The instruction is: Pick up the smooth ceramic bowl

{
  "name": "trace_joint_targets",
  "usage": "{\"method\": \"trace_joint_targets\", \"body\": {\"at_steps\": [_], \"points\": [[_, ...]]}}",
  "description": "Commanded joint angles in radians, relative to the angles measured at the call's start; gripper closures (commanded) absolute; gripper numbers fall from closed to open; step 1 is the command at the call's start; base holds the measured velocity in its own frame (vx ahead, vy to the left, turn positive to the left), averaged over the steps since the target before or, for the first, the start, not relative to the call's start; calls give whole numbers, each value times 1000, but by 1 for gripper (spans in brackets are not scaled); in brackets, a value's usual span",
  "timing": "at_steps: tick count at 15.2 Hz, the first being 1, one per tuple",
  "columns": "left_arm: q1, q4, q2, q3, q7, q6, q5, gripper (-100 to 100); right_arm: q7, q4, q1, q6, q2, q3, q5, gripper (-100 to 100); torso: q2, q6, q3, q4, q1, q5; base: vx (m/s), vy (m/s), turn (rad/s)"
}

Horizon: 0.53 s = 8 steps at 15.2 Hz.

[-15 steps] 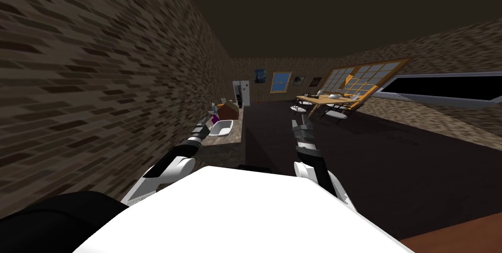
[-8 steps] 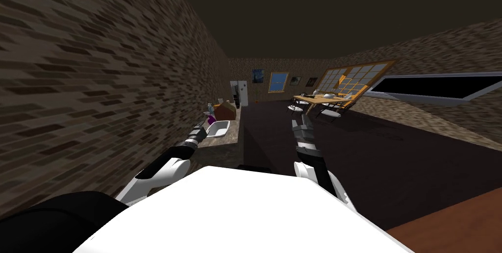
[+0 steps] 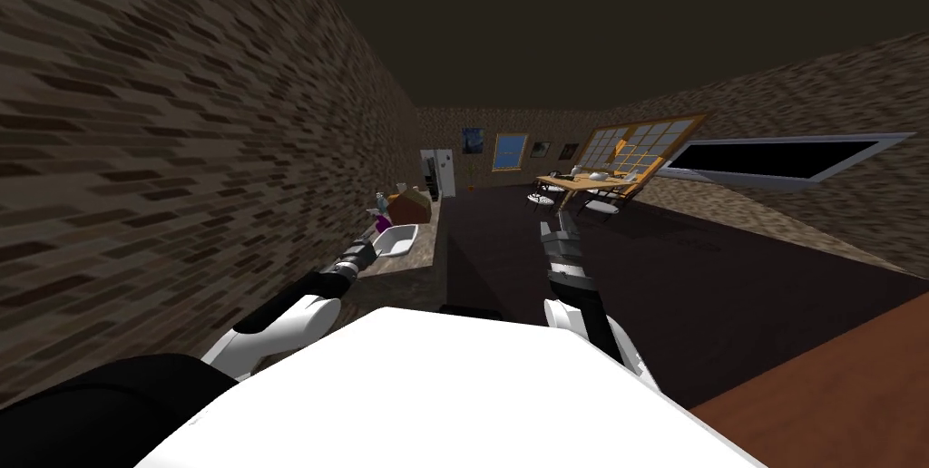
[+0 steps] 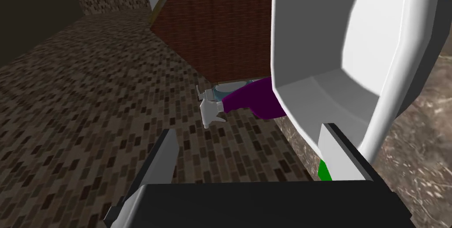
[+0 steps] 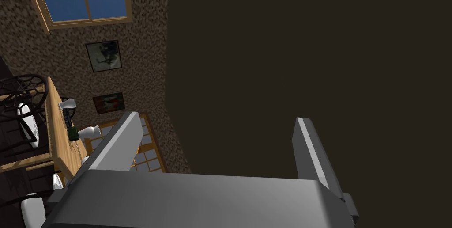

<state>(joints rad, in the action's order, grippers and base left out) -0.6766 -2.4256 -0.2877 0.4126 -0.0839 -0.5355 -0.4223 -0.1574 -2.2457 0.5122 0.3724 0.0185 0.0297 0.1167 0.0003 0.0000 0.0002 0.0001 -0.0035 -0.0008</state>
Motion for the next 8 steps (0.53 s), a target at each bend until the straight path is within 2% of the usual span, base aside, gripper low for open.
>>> {"method": "trace_joint_targets", "body": {"at_steps": [1, 3, 4, 6, 7, 8], "points": [[-16, -5, -2, 31, -6, -50, -25, -100, 0, 0, 0, 0, 0, 0, 0, 0, 0, 0, 0, 0, 0, 0, 0, -45, -69], [-16, -5, -2, 31, -6, -74, -25, -100, 0, 0, 0, 0, 0, 0, 0, 0, 0, 0, 0, 0, 0, 0, 0, -29, -41], [-28, -7, -4, 56, -10, -106, -45, -100, 0, 0, 0, 0, 0, 0, 0, 0, 0, 0, 0, 0, 1, 0, 1, -27, -32], [-28, -7, -4, 56, -10, -129, -45, -100, 0, 0, 0, 0, 0, 0, 0, 0, 0, 0, 0, 0, 1, 0, 3, -28, -54], [-40, -8, -6, 81, -15, -162, -66, -100, 0, 0, 0, 0, 0, 0, 0, 0, 0, 0, 0, 0, 1, 0, 3, -28, -93], [-40, -8, -6, 81, -15, -179, -66, -100, 0, 0, 0, 0, 0, 0, 0, 0, 0, 0, 0, 0, 1, 0, 15, -46, -120]]}}
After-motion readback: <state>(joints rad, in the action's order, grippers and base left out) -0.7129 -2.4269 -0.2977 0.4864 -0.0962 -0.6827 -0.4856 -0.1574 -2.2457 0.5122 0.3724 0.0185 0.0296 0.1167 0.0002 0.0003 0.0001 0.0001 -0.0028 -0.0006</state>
